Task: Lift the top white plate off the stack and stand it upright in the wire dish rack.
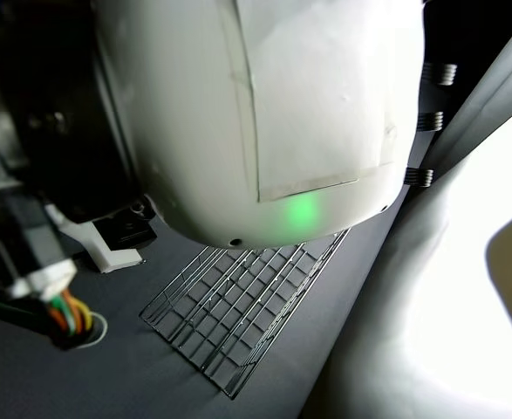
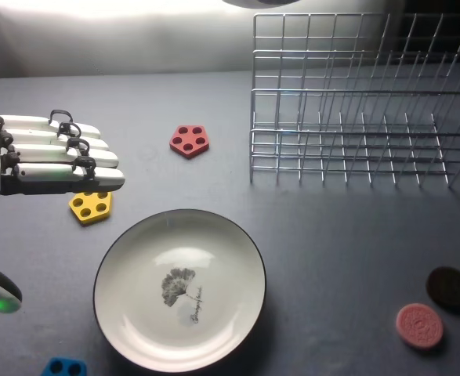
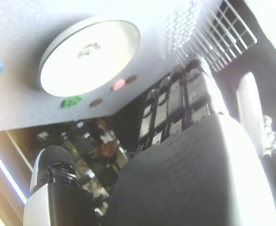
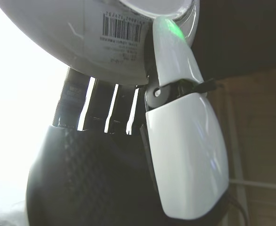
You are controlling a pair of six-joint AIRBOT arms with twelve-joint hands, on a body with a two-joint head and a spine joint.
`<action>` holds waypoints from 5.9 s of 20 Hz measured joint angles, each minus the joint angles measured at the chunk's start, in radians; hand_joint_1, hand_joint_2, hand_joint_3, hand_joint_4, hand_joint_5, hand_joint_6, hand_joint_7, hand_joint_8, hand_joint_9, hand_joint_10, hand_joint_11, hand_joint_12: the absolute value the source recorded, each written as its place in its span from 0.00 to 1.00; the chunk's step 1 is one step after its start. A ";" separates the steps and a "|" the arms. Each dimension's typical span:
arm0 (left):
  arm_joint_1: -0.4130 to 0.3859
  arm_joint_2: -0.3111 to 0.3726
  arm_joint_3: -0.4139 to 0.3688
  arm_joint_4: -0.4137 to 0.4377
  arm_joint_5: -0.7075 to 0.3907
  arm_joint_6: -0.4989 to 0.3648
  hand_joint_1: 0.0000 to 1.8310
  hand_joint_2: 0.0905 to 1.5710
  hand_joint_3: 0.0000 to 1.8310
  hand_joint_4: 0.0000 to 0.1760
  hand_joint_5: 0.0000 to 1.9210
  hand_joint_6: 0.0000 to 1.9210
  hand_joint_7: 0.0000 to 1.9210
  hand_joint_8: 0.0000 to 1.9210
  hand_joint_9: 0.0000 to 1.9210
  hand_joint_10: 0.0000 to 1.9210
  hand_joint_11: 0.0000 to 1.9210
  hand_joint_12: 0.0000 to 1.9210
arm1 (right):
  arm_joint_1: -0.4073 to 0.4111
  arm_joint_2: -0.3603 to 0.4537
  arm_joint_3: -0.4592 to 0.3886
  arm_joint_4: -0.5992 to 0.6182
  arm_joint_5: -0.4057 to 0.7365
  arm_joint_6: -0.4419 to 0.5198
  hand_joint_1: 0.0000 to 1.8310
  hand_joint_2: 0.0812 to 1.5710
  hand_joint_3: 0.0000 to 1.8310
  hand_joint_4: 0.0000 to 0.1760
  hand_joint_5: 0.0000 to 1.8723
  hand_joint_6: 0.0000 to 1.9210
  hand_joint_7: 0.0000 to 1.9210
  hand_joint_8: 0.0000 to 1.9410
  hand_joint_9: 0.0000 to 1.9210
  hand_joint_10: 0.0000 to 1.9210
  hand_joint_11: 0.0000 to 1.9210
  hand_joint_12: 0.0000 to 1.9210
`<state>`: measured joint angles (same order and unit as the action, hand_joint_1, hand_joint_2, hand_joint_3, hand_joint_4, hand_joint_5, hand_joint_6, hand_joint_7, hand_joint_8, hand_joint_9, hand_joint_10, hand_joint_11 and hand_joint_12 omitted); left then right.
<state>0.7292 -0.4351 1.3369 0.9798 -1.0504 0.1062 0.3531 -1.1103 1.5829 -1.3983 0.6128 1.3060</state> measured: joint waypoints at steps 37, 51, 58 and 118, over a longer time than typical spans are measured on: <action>0.000 0.001 0.000 0.008 -0.010 -0.003 0.14 0.60 0.00 0.00 0.03 0.01 0.04 0.01 0.04 0.01 0.05 0.01 | -0.166 0.109 -0.004 0.034 0.034 0.340 0.81 0.73 0.00 0.00 0.41 0.64 0.40 0.50 0.46 0.56 0.37 0.86; 0.000 0.002 0.000 0.010 -0.011 -0.003 0.13 0.61 0.00 0.00 0.02 0.00 0.03 0.00 0.03 0.00 0.04 0.00 | -0.234 0.117 -0.006 0.079 0.033 0.341 0.81 0.72 0.00 0.00 0.43 0.62 0.43 0.46 0.48 0.54 0.38 0.86; -0.002 0.002 0.000 0.012 -0.011 -0.003 0.13 0.59 0.00 0.00 0.02 0.00 0.03 0.00 0.03 0.00 0.04 0.01 | -0.234 0.103 0.013 0.079 0.035 0.340 0.81 0.73 0.00 0.00 0.40 0.65 0.42 0.49 0.48 0.55 0.38 0.86; -0.006 0.002 -0.003 0.030 -0.015 -0.003 0.13 0.59 0.00 0.00 0.04 0.00 0.04 0.01 0.04 0.01 0.06 0.01 | -0.546 -0.077 0.266 0.303 0.124 0.267 0.60 0.60 0.00 0.00 0.35 0.01 0.31 0.00 0.36 0.00 0.46 0.03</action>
<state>0.7227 -0.4335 1.3334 1.0100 -1.0657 0.1032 -0.1928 -1.1870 1.8484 -1.0958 0.7368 1.5726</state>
